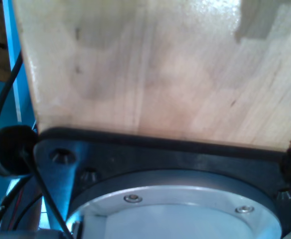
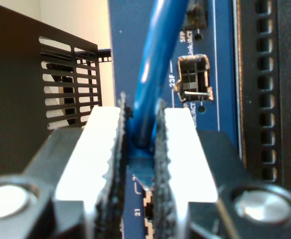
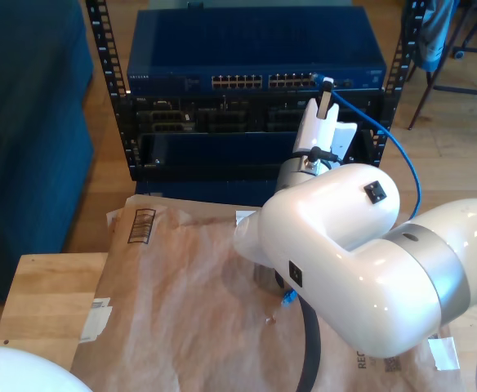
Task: Grab the cable and plug it in
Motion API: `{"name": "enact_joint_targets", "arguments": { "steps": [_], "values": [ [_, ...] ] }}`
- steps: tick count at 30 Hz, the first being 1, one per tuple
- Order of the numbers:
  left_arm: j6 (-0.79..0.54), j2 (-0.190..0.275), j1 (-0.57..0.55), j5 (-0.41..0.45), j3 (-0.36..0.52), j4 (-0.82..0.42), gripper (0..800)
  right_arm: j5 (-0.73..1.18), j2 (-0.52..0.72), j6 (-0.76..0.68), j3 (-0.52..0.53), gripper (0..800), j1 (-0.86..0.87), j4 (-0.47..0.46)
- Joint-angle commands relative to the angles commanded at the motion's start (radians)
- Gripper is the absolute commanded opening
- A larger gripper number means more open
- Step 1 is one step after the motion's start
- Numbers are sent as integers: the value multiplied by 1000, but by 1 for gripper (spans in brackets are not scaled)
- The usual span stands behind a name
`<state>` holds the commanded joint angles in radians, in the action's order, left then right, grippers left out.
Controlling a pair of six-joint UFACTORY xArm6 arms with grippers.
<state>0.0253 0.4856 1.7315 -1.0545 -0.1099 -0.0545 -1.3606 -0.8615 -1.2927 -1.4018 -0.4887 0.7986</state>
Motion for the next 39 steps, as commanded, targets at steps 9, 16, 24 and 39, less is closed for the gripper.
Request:
{"name": "enact_joint_targets", "arguments": {
  "steps": [9, 16, 24, 39],
  "values": [
    [0, 0, 0, 0, 0, 0, 799, 0, 3, -2, 2, 0, -12, -2],
    [0, 0, 0, 0, 0, 0, 800, 3, 3, -3, 2, 0, -20, -2],
    [0, 0, 0, 0, 0, 0, 799, -3, -2, -5, 2, 0, -20, 2],
    [0, 0, 0, 2, 0, 0, 799, -11, 12, -9, 37, 0, -15, 41]
  ]
}}
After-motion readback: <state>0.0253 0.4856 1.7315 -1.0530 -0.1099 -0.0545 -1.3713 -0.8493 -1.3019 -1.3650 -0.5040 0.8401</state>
